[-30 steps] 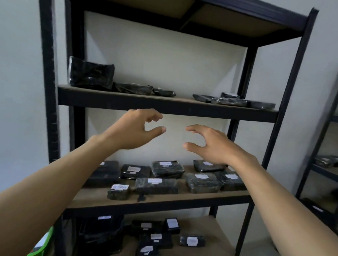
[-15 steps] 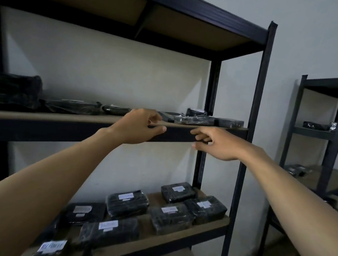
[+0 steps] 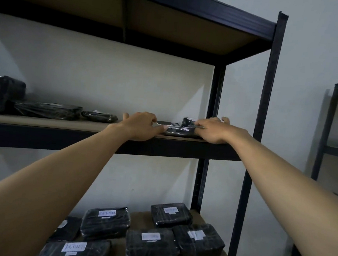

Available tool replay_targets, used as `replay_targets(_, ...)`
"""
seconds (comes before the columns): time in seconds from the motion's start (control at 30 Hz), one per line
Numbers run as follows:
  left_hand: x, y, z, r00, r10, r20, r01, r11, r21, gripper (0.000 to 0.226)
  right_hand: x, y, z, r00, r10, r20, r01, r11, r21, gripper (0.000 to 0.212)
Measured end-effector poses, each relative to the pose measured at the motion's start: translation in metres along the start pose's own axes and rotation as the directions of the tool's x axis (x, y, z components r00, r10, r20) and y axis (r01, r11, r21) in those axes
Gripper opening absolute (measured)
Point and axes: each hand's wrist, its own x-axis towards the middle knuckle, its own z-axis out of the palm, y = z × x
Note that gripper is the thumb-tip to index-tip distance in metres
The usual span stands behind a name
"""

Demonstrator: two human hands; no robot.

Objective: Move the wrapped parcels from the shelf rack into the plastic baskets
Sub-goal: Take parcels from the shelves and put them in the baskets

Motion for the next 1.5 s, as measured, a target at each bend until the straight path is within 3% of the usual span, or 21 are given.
replay_targets(0.1, -0.001, 0.000, 0.001, 1.000, -0.019, 0.020, 0.019, 0.999, 0.034, 0.062, 0.009, 0.003, 0.001, 0.997, -0.076, 0.028, 0.075, 0.997, 0.020, 0.036)
replay_targets(0.23, -0.003, 0.005, 0.000, 1.000, -0.004, -0.011, 0.004, 0.999, 0.042, 0.041, 0.011, 0.014, -0.003, 0.986, -0.167, 0.009, 0.162, 0.970, 0.183, 0.017)
replay_targets(0.33, -0.008, 0.004, 0.001, 0.985, 0.066, -0.157, -0.073, 0.997, -0.034, 0.032, 0.008, 0.021, -0.003, 0.968, -0.241, -0.075, 0.252, 0.916, 0.313, 0.028)
replay_targets(0.43, -0.019, 0.000, 0.003, 0.950, 0.084, -0.300, -0.117, 0.989, -0.093, 0.045, 0.007, 0.021, 0.003, 0.929, -0.300, -0.218, 0.363, 0.857, 0.365, 0.045)
replay_targets(0.57, -0.034, -0.009, 0.006, 0.907, 0.105, -0.407, -0.111, 0.994, 0.009, 0.055, 0.006, 0.019, 0.007, 0.921, -0.298, -0.252, 0.370, 0.871, 0.323, 0.063)
replay_targets(0.8, -0.053, -0.026, 0.007, 0.874, 0.039, -0.485, -0.051, 0.999, -0.013, 0.051, -0.001, 0.012, 0.003, 0.910, -0.318, -0.266, 0.394, 0.861, 0.321, 0.057)
replay_targets(1.07, -0.122, -0.051, 0.010, 0.750, -0.020, -0.662, -0.071, 0.991, -0.111, 0.036, -0.045, -0.038, 0.029, 0.814, -0.229, -0.533, 0.530, 0.667, 0.524, 0.045)
replay_targets(1.27, -0.206, -0.102, 0.017, 0.770, -0.113, -0.627, 0.051, 0.992, -0.116, 0.031, -0.100, -0.119, 0.090, 0.796, -0.232, -0.559, 0.591, 0.499, 0.634, 0.046)
replay_targets(1.4, -0.275, -0.144, 0.021, 0.828, -0.158, -0.538, 0.147, 0.987, -0.064, 0.032, -0.136, -0.187, 0.134, 0.840, -0.247, -0.484, 0.541, 0.462, 0.703, 0.044)
replay_targets(1.5, -0.328, -0.179, 0.022, 0.873, -0.230, -0.429, 0.234, 0.971, -0.044, 0.032, -0.155, -0.240, 0.165, 0.879, -0.284, -0.383, 0.476, 0.492, 0.729, 0.046)
